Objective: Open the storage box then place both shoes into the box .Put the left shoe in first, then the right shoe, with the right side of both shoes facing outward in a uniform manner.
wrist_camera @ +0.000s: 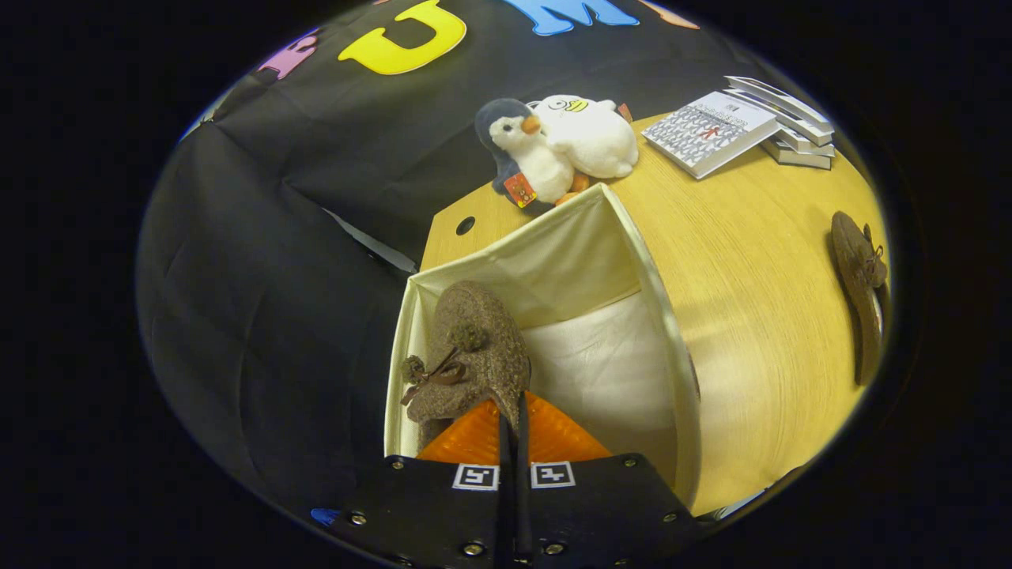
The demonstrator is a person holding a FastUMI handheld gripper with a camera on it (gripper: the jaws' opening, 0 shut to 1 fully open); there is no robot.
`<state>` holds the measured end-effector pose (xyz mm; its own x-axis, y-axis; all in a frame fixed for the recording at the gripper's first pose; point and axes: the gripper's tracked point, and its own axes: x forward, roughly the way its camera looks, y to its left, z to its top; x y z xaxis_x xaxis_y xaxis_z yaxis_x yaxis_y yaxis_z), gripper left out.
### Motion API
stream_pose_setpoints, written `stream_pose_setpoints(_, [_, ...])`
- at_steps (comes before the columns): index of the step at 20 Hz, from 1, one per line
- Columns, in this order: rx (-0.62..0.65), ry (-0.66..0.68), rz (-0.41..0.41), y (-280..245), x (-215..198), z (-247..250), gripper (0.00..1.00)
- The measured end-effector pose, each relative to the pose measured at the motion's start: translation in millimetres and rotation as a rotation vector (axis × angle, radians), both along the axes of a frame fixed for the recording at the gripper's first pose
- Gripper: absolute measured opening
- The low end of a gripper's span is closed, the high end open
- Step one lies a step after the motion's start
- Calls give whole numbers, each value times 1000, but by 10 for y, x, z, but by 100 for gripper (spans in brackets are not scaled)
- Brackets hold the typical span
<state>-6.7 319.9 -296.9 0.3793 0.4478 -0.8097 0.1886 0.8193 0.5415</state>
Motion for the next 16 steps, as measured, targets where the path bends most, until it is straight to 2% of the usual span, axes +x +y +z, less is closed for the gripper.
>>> stream_pose_setpoints(2, [28,-5,42,98,-37,5,6])
stream_pose_setpoints(4, [79,-25,77,225,-30,106,52])
stream_pose_setpoints(6, [64,-65,133,255,-26,204,97])
stream_pose_setpoints(8, [22,-128,197,220,-15,308,98])
stream_pose_setpoints(11, [23,-208,253,171,8,537,98])
stream_pose_setpoints(16, [12,-440,228,-229,207,1120,97])
